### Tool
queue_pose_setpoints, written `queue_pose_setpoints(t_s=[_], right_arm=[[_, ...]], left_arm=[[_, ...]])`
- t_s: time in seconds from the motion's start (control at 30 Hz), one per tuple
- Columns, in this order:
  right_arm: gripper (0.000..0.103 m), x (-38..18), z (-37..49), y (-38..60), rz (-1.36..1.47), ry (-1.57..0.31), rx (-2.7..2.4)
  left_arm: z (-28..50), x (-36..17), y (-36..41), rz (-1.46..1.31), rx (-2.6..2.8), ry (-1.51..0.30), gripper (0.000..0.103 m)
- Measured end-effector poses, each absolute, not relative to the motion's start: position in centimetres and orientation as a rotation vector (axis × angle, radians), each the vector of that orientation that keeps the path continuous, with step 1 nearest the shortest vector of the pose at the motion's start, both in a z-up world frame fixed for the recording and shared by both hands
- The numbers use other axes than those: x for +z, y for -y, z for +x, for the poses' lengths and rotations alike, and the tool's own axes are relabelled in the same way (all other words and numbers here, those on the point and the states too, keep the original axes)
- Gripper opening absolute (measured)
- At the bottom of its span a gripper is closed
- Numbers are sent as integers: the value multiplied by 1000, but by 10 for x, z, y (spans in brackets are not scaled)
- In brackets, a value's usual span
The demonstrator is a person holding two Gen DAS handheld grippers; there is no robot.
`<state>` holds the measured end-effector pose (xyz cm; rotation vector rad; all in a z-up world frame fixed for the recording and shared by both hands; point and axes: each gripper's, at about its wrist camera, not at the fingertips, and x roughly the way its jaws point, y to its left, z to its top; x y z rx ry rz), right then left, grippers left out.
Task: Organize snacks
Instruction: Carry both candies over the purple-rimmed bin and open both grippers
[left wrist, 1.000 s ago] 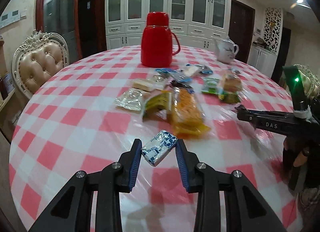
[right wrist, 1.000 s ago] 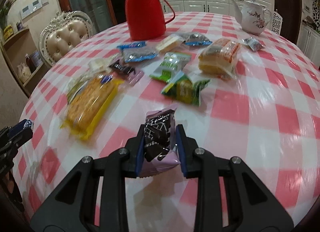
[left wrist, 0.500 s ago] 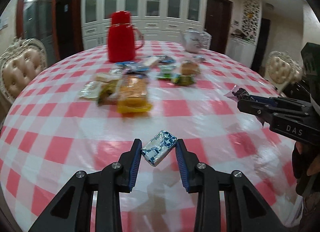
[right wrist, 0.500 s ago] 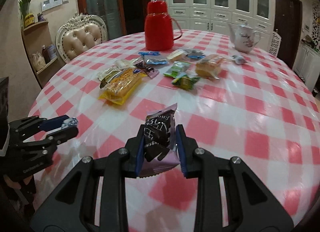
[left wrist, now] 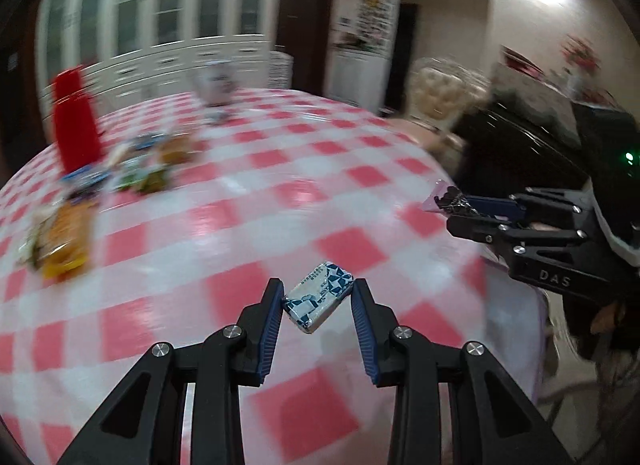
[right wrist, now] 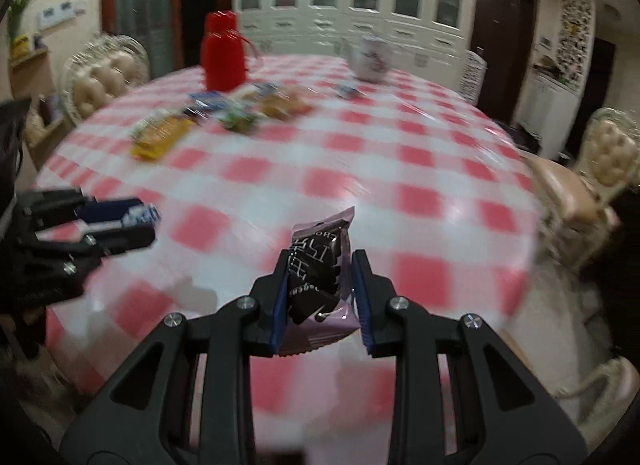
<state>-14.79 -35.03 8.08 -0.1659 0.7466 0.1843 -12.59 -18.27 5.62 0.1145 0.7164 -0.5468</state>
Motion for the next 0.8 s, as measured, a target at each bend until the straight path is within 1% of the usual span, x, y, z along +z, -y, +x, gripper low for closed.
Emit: queue_pose_setpoints(t_s=[0.23,0.47,0.63,0.8], right_arm=[[33,67,-175,422,-152,-863,70],[33,44,-185,460,-173,-1012,35],[33,11,-204,488,-148,-1152,5],[33,-1,-215,508,-117,-1204,-27]], left_arm=[[-144,40,268,226,-771,-755,36],[-164,14,332,312,-946,-832,36],[-177,-6,364,339,-1032,-895,36],[-186,-20,387,397,-1058,-910,36]])
